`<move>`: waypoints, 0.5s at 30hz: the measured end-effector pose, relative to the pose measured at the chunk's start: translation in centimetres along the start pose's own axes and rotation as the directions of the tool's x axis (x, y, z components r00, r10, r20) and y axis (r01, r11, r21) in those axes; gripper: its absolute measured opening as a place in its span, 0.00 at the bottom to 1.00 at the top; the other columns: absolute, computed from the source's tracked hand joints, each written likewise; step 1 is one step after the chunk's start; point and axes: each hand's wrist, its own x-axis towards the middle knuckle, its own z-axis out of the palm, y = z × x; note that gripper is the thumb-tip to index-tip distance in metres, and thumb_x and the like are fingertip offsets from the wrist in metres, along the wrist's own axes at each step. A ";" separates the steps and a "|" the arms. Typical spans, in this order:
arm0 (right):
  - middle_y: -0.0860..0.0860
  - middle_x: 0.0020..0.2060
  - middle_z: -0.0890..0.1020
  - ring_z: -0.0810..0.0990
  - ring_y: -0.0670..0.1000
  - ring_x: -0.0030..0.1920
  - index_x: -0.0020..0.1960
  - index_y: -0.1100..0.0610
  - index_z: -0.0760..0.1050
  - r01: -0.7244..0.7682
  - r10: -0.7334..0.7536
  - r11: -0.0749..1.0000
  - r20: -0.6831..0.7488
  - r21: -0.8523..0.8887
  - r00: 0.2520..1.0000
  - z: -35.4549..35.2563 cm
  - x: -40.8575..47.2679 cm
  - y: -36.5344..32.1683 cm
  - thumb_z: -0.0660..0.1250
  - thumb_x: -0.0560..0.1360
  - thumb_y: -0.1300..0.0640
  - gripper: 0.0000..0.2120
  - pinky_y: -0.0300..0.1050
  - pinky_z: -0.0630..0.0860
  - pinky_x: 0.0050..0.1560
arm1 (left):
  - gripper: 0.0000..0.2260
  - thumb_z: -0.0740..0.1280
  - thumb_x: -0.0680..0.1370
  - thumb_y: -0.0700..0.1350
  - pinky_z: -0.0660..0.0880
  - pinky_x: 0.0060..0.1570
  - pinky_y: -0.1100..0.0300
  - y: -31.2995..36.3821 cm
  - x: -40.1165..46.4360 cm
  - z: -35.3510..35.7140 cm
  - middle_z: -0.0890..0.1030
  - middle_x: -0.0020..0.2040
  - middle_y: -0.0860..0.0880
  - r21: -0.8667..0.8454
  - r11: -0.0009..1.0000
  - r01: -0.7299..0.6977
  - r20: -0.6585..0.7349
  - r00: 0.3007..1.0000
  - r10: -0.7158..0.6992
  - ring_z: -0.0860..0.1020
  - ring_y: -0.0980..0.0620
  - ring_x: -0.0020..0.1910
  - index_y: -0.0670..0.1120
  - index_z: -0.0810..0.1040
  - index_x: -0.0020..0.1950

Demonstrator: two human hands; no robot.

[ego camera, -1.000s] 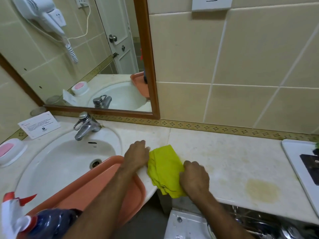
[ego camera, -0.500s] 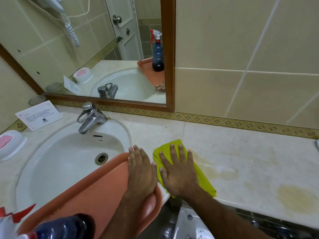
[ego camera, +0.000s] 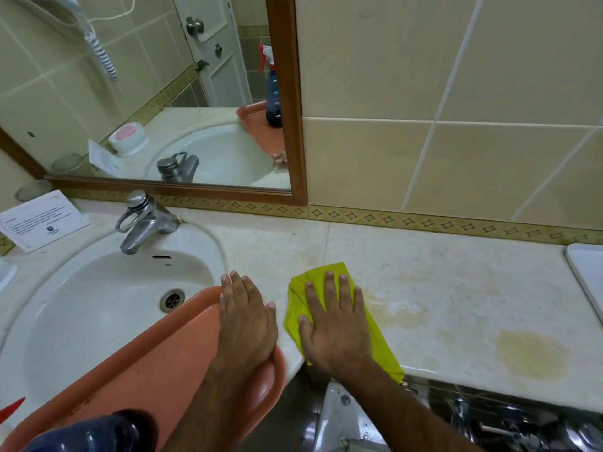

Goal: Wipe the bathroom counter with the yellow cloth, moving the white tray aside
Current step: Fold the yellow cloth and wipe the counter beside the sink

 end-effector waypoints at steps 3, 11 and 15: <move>0.62 0.78 0.58 0.51 0.66 0.78 0.78 0.52 0.59 -0.038 0.038 0.999 0.020 -0.020 0.999 -0.2 2.5 -0.3 0.52 0.76 0.40 0.32 0.67 0.47 0.75 | 0.32 0.50 0.80 0.53 0.45 0.76 0.43 -0.2 0.1 0.1 0.48 0.78 0.31 0.048 0.999 0.001 0.005 1.000 -0.001 0.44 0.34 0.78 0.32 0.50 0.76; 0.63 0.77 0.59 0.54 0.66 0.78 0.77 0.54 0.62 -0.105 0.106 0.994 -0.007 0.008 0.994 -1.3 -0.2 1.9 0.54 0.76 0.41 0.32 0.66 0.52 0.75 | 0.33 0.50 0.81 0.55 0.47 0.77 0.43 0.2 0.3 -0.6 0.49 0.78 0.32 0.126 0.992 0.010 0.079 0.997 -0.021 0.44 0.34 0.78 0.33 0.47 0.77; 0.63 0.77 0.60 0.55 0.66 0.77 0.76 0.53 0.63 -0.057 0.057 0.998 0.017 -0.001 0.998 -1.3 -2.0 3.5 0.55 0.75 0.41 0.33 0.67 0.56 0.74 | 0.34 0.49 0.80 0.56 0.45 0.76 0.42 1.9 1.5 -2.0 0.47 0.78 0.33 0.192 0.980 -0.048 0.057 0.998 0.038 0.44 0.36 0.78 0.34 0.44 0.77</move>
